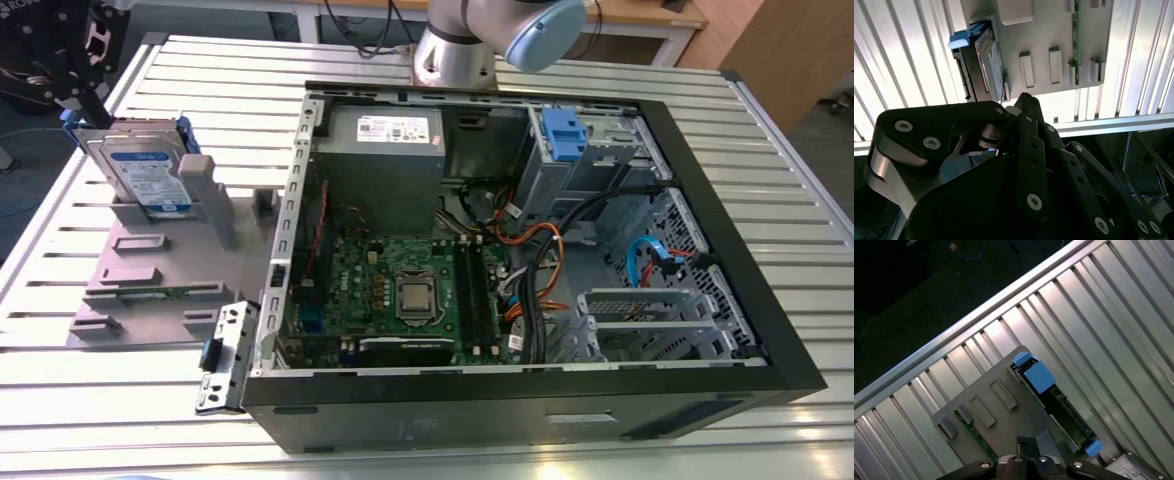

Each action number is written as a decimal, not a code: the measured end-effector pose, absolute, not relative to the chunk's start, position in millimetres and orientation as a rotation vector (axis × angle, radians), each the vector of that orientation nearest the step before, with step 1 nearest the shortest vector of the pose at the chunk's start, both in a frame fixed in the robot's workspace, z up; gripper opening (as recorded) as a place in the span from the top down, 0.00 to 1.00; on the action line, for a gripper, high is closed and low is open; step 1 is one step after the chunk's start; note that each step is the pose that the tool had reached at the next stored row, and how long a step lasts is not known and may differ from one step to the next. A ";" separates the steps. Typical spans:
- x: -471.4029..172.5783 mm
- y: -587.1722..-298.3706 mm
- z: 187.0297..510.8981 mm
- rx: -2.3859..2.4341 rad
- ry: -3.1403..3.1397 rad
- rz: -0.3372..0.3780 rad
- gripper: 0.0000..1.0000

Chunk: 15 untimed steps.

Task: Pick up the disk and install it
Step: 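Pick up the disk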

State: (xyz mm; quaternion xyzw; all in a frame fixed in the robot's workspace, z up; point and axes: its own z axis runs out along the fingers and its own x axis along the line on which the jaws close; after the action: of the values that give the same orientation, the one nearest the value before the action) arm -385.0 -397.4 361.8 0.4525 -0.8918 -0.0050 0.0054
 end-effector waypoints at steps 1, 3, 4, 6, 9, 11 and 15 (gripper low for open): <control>-385.1 -397.4 361.8 1.420 -2.790 -0.016 0.89; -385.0 -397.4 361.8 1.426 -2.787 -0.016 0.89; -385.1 -397.4 361.8 1.428 -2.786 -0.016 0.89; -385.1 -397.4 361.8 1.436 -2.782 -0.016 0.89; -385.1 -397.4 361.8 1.449 -2.775 -0.016 0.89; -385.1 -397.4 361.8 1.457 -2.771 -0.016 0.89; -385.1 -397.4 361.8 1.466 -2.766 -0.015 0.89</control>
State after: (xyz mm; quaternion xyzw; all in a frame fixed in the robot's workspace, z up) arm -385.1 -397.4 361.8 0.4684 -0.8835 -0.0049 0.0055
